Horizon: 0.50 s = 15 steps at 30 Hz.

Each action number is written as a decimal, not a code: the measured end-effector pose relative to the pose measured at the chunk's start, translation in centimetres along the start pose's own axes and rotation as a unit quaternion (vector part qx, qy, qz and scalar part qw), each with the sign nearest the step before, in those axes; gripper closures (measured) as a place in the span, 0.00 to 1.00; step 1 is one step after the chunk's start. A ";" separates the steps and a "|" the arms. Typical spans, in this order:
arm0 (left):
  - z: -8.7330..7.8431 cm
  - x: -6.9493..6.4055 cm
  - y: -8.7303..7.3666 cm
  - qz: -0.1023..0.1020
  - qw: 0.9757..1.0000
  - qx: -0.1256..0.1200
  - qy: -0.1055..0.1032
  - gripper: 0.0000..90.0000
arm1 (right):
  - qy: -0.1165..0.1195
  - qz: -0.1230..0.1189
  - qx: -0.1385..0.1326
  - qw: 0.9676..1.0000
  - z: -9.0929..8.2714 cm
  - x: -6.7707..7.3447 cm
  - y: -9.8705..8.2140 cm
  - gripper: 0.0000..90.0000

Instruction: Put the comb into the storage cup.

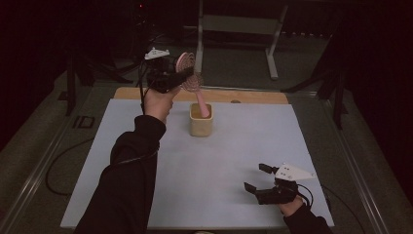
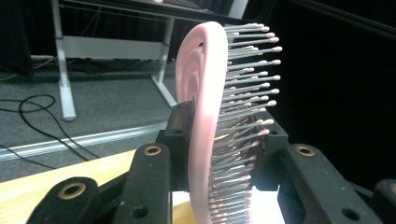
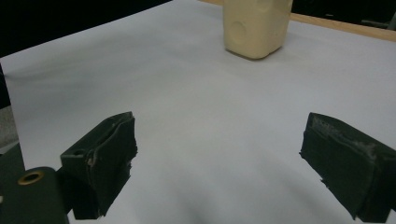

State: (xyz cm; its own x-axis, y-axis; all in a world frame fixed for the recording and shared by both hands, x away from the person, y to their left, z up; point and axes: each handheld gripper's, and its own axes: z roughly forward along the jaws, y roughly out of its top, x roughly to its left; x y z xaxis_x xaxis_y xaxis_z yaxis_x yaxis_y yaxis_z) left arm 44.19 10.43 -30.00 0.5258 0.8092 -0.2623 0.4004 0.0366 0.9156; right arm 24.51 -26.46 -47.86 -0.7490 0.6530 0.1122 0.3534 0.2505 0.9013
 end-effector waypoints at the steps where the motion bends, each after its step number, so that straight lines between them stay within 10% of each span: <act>1: 0.0 0.1 -0.1 -0.003 1.000 -0.002 0.003 0.75 | 0.000 0.000 0.000 1.000 0.0 0.0 0.0 0.11; 15: 0.9 0.4 -1.7 -0.015 0.999 -0.022 0.033 0.74 | -0.002 0.001 -0.002 1.000 -0.1 -0.1 0.0 0.11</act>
State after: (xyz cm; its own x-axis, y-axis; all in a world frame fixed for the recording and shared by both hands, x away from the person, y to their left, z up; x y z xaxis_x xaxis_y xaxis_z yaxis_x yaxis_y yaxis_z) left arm 44.40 10.11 -31.90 0.4620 0.8446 -0.2706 0.3821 0.0858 0.9201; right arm 24.57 -26.58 -47.83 -0.7465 0.6559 0.1120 0.3519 0.2462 0.9031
